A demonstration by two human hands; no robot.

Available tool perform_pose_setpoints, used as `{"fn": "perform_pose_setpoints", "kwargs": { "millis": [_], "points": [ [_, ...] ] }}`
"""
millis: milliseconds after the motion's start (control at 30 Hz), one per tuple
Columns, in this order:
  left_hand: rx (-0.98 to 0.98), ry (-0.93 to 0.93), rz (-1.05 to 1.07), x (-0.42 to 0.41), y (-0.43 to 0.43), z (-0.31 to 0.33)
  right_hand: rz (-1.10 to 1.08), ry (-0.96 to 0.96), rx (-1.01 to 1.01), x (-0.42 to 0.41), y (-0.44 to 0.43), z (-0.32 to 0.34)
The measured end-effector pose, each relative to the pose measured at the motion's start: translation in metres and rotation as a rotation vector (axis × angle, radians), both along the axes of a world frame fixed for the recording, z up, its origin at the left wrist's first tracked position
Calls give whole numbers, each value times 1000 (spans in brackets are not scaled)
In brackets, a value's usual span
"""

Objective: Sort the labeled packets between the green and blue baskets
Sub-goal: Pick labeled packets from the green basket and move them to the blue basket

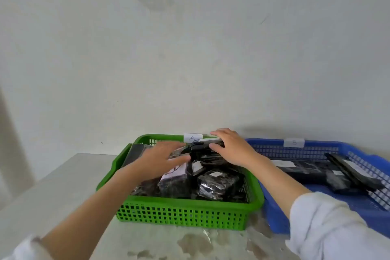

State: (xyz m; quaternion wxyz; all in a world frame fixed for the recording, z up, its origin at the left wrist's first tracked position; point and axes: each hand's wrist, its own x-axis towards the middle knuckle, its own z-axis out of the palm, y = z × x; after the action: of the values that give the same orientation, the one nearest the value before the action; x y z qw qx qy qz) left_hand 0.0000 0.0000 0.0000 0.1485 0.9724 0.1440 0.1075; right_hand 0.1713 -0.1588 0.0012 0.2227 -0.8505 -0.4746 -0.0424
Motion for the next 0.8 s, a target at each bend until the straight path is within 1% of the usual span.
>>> {"fn": "perform_pose_setpoints", "kwargs": {
  "millis": [33, 67, 100, 133, 267, 333, 467, 567, 633, 700, 800],
  "points": [
    [-50, 75, -48, 3, 1, -2, -4, 10, -58, 5, 5, -1],
    [-53, 141, -82, 6, 1, -5, -2, -2, -121, 10, 9, -2],
    [-43, 162, -81, 6, 1, -9, 0, 2, -171, 14, 11, -5],
    [-43, 161, -83, 5, 1, -14, 5, 16, -187, 15, 11, -7],
    [-67, 142, -91, 0, 2, -14, -6, 37, -21, 12, 4, -12],
    [-65, 163, -101, -2, 0, -11, -6, 27, -8, 9, -3, -14],
    [-95, 198, -113, -1, 2, -8, -1, 3, -43, 9, -10, -15],
    [-103, 154, -121, 3, 6, -8, -19, -20, -67, 15, -2, -10],
    [-94, 113, -122, 7, 11, -10, -55, -22, -148, 21, 8, -6],
    [-82, 109, -154, 10, 15, -10, -83, 13, -221, 28, 18, -5],
    [-141, 167, -234, 7, 19, -3, -71, 156, -238, 37, 27, -3]
  ]
}}
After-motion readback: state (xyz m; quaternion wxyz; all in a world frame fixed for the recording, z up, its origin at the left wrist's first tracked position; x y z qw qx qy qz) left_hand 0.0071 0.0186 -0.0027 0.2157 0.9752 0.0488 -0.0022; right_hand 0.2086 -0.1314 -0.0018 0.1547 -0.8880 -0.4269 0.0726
